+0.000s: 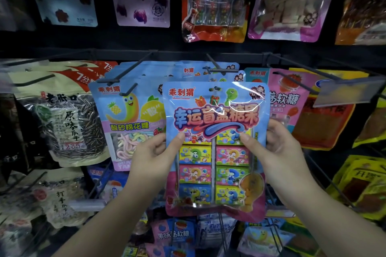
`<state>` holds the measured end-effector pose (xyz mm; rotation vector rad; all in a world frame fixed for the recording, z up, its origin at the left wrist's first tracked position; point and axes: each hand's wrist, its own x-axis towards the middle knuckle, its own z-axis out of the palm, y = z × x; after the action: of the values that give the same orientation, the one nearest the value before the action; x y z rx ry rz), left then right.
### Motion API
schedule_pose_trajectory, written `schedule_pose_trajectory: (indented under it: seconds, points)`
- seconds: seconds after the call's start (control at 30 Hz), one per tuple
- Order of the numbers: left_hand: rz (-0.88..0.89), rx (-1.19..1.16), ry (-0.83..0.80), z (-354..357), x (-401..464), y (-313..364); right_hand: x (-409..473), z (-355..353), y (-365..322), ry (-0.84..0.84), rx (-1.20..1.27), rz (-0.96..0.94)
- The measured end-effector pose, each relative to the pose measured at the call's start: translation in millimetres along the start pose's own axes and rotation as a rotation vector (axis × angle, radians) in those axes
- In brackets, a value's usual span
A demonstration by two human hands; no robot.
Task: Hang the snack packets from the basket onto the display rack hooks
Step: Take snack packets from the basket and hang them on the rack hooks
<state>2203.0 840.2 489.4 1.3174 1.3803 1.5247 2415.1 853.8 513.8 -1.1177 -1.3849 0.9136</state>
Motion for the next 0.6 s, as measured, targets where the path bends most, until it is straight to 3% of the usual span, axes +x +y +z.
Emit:
schedule_pose_trajectory:
  seconds: [0.23, 0.6]
  points:
    - [-0.042, 0.043, 0.018, 6.3, 16.4, -1.3, 20.2, 6.0, 10.5, 0.018, 0.006, 0.065]
    - [0.054, 0.118, 0.018, 13.8, 52.3, -10.1, 65.0, 21.1, 29.3, 0.050, -0.039, 0.035]
